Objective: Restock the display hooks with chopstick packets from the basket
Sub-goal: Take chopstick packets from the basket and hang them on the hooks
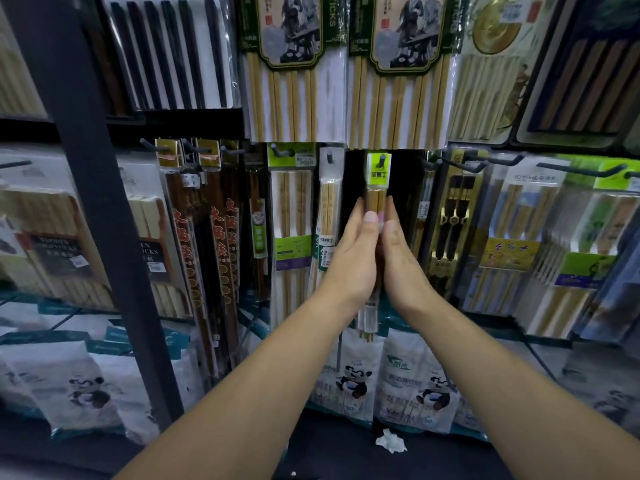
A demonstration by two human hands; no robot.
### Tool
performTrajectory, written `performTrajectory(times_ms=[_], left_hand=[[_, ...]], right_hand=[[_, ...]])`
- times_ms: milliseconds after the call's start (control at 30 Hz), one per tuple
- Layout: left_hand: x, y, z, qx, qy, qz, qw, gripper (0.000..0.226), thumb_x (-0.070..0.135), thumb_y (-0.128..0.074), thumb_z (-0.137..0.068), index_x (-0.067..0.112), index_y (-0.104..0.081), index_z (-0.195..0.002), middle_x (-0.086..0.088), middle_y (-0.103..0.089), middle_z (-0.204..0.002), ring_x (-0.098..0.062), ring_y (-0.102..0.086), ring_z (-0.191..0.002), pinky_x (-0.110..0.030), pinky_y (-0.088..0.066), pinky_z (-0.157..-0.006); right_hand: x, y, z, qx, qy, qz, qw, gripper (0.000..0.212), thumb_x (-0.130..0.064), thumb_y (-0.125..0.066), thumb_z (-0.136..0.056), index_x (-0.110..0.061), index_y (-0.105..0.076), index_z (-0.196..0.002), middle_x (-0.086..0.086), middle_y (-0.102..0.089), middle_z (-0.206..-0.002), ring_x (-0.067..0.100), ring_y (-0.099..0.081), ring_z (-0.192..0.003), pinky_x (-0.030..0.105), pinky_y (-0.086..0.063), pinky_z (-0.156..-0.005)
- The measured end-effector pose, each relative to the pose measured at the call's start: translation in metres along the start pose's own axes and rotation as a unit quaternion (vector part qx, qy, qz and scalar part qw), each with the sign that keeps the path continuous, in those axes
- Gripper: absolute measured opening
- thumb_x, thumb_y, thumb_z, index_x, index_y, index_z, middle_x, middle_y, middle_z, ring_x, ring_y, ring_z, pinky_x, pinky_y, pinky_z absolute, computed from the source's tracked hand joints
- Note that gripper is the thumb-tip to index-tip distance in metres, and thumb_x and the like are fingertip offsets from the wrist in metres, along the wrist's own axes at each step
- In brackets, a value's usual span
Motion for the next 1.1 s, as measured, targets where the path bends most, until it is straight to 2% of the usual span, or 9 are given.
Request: performTrajectory(times_ms=[100, 200, 333, 467, 567, 667, 767, 900, 1100], left_hand=[[-0.013, 0.006, 0.044, 0.014, 0.029, -0.024, 0.999, 0.059, 0.045, -0.043, -0.106, 0.038, -0.022, -0.161, 0.027, -0.033, -0.144, 0.035, -0.038, -0.099, 0.012, -0.032, -0.066], [-0.053, 0.023, 0.103, 0.038, 0.059, -0.045, 0.996, 0.048, 0.049, -0.053, -0.100, 0.047, -0.044, -0.147, 0.040, -0.044, -0.139, 0.034, -0.043, -0.108, 0.010, -0.037, -0.073], [-0.129, 0.062, 0.162, 0.070, 0.184, -0.102, 0.975, 0.016, 0.040, -0.057, -0.101, 0.052, -0.069, -0.102, 0.028, -0.070, -0.110, 0.011, -0.064, -0.103, -0.014, -0.049, -0.083], [-0.216, 0.131, 0.215, 0.105, 0.293, -0.296, 0.903, 0.010, 0.025, -0.059, -0.102, 0.026, -0.063, -0.111, 0.004, -0.067, -0.112, -0.018, -0.065, -0.108, -0.025, -0.051, -0.084], [-0.268, 0.180, 0.265, 0.113, 0.363, -0.452, 0.807, 0.031, 0.025, -0.059, -0.098, 0.010, -0.057, -0.125, -0.017, -0.058, -0.118, -0.038, -0.058, -0.110, -0.046, -0.051, -0.092], [-0.299, 0.208, 0.316, 0.121, 0.436, -0.471, 0.758, 0.060, 0.045, -0.055, -0.099, 0.010, -0.042, -0.147, -0.016, -0.050, -0.141, -0.038, -0.050, -0.128, -0.049, -0.046, -0.103], [-0.324, 0.215, 0.349, 0.108, 0.472, -0.413, 0.772, 0.059, 0.053, -0.049, -0.100, 0.015, -0.042, -0.144, -0.013, -0.063, -0.125, -0.036, -0.062, -0.112, -0.048, -0.051, -0.094], [-0.335, 0.206, 0.374, 0.150, 0.456, -0.368, 0.797, 0.032, 0.057, -0.050, -0.099, 0.027, -0.052, -0.106, 0.003, -0.066, -0.084, -0.018, -0.064, -0.077, -0.037, -0.050, -0.067], [-0.342, 0.207, 0.376, 0.168, 0.446, -0.341, 0.810, 0.031, 0.058, -0.051, -0.097, 0.028, -0.055, -0.100, 0.002, -0.067, -0.082, -0.017, -0.067, -0.075, -0.037, -0.055, -0.068]], right_hand=[[0.011, 0.003, 0.033, 0.012, -0.031, 0.019, 0.999, 0.071, -0.076, -0.022, -0.095, -0.050, -0.005, -0.158, -0.030, -0.014, -0.161, -0.032, -0.024, -0.128, 0.013, -0.024, -0.108], [0.037, 0.000, 0.084, 0.035, -0.064, 0.051, 0.996, 0.070, -0.078, -0.026, -0.094, -0.048, -0.016, -0.157, -0.034, -0.021, -0.157, -0.030, -0.019, -0.132, 0.008, -0.022, -0.103], [0.096, -0.015, 0.162, 0.054, -0.148, 0.108, 0.982, 0.037, -0.054, -0.043, -0.099, -0.046, -0.040, -0.136, -0.034, -0.047, -0.131, -0.021, -0.045, -0.117, 0.008, -0.039, -0.088], [0.180, -0.039, 0.239, -0.046, -0.249, 0.218, 0.943, 0.011, -0.022, -0.060, -0.101, -0.031, -0.062, -0.107, -0.010, -0.065, -0.098, 0.004, -0.062, -0.088, 0.020, -0.050, -0.076], [0.247, -0.062, 0.295, -0.166, -0.316, 0.294, 0.886, 0.016, -0.022, -0.063, -0.097, -0.017, -0.067, -0.111, -0.004, -0.071, -0.096, 0.015, -0.067, -0.090, 0.036, -0.054, -0.086], [0.299, -0.083, 0.345, -0.288, -0.359, 0.336, 0.822, 0.015, -0.030, -0.061, -0.097, -0.023, -0.067, -0.109, -0.003, -0.073, -0.099, 0.021, -0.069, -0.092, 0.030, -0.052, -0.076], [0.334, -0.101, 0.387, -0.382, -0.378, 0.349, 0.768, 0.023, -0.036, -0.064, -0.096, -0.018, -0.066, -0.112, 0.005, -0.072, -0.105, 0.026, -0.067, -0.096, 0.032, -0.052, -0.077], [0.360, -0.115, 0.418, -0.439, -0.356, 0.403, 0.720, 0.059, -0.049, -0.067, -0.091, -0.018, -0.054, -0.139, 0.013, -0.061, -0.133, 0.030, -0.059, -0.119, 0.032, -0.051, -0.092], [0.377, -0.129, 0.426, -0.470, -0.307, 0.466, 0.684, 0.078, -0.049, -0.074, -0.086, -0.018, -0.038, -0.148, 0.010, -0.043, -0.141, 0.031, -0.042, -0.131, 0.036, -0.045, -0.095]])
Point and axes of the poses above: each hand's wrist, its own z-axis away from the middle knuckle, its own y-axis out of the back of the hand, x = y × z, the point moved 4 cm from there along -z, towards the middle knuckle
